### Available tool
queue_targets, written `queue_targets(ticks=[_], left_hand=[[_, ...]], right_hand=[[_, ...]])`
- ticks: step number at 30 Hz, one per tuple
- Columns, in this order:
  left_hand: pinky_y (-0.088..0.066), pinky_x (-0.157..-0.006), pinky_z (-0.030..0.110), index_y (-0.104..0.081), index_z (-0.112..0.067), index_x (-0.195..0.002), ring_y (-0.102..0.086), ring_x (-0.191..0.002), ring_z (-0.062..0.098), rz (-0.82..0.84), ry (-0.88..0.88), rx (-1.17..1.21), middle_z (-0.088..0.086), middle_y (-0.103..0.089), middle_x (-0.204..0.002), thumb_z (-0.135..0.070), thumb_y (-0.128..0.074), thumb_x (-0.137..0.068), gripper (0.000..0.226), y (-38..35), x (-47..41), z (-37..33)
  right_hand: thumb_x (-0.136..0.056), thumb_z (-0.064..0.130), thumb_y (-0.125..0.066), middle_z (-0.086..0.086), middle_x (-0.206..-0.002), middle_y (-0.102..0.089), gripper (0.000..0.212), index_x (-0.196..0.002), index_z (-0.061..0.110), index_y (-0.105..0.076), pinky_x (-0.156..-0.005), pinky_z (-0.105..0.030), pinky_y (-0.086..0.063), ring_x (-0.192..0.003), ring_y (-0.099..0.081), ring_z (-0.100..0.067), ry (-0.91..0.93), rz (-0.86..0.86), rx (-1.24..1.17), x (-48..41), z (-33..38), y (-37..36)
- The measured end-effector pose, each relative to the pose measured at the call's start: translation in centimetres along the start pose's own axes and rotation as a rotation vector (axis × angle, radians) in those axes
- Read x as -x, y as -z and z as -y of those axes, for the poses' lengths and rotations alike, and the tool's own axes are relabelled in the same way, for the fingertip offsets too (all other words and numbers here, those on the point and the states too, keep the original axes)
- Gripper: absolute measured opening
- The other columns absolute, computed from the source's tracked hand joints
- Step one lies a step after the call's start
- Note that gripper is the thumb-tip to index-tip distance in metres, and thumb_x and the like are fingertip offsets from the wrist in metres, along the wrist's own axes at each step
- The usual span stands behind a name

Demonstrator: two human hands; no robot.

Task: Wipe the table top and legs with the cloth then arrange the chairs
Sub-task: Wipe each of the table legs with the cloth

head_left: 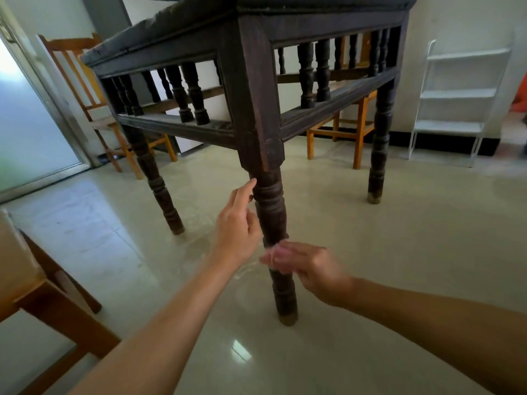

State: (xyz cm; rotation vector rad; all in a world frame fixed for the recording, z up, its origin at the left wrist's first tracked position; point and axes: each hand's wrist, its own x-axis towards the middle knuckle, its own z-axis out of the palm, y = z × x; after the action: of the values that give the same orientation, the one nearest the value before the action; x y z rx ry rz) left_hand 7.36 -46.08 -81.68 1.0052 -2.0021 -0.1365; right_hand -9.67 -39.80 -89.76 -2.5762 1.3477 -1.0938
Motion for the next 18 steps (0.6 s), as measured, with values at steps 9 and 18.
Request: queue_targets(ticks=[9,18], left_hand=[[-0.051,-0.092,0.041,-0.037,-0.016,-0.139,-0.056,-0.113,0.022,0.049,0.0,0.001,0.007,-0.045,-0.135,-0.012,-0.054,-0.094,0.049,-2.5,1.9,1.1],[-0.049,-0.094,0.033,-0.046,-0.012,-0.129,-0.053,-0.114,0.023,0.089,-0.058,-0.079,0.008,-0.035,-0.144,-0.007,-0.058,-0.09,0.041,-3.2,2.9,1.6]], right_hand=[[-0.097,-0.005,-0.048,0.002,-0.097,-0.066,0.041,-0.093,0.03,-0.068,-0.087,-0.023,-0.054,-0.097,-0.063,-0.018,-0.728,-0.442,-0.927,-4.1,0.2,-1.0],[-0.094,-0.005,-0.052,0.0,-0.089,-0.075,0.025,-0.099,0.014,-0.067,-0.081,-0.036,-0.06,-0.079,-0.072,-0.017,-0.822,-0.492,-0.768,-1.0,-1.3,-1.9]])
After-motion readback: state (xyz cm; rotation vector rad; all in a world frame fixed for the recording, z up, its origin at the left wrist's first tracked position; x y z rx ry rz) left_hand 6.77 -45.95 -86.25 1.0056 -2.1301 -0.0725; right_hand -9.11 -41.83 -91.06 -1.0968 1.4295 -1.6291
